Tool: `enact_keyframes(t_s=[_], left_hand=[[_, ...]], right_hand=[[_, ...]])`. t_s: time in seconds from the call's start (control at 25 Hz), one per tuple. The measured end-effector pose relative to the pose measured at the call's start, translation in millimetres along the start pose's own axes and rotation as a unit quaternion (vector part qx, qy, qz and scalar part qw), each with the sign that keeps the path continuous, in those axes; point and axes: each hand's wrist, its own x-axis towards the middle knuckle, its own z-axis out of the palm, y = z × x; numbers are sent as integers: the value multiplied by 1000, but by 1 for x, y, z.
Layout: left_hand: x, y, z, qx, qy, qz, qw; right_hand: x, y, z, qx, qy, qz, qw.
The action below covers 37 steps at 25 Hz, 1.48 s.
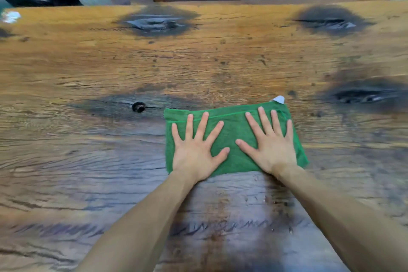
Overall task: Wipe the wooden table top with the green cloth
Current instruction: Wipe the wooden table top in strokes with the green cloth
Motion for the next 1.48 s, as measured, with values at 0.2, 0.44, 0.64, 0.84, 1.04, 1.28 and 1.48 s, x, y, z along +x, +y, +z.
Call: enact_keyframes(t_s=[0.2, 0.44, 0.64, 0.84, 1.04, 1.28, 1.48], left_hand=[[-73, 15, 15, 0, -11, 3, 1000], [-149, 29, 28, 2, -21, -1, 1000], [-203, 41, 43, -9, 0, 19, 1000], [-233, 52, 51, -5, -5, 33, 999], [-247, 64, 52, -7, -23, 43, 999], [-228, 66, 51, -2, -28, 57, 998], [-191, 80, 42, -5, -34, 50, 998]], right_hand=[[-75, -4, 15, 0, 2, 1, 1000], [-148, -8, 26, 0, 5, -13, 1000], [-210, -8, 38, 2, 15, -15, 1000], [-246, -4, 43, 0, 5, -2, 1000], [-267, 3, 44, 11, -2, 3, 1000], [-254, 13, 44, 17, 2, -1, 1000], [-218, 36, 36, 12, 4, 9, 1000]])
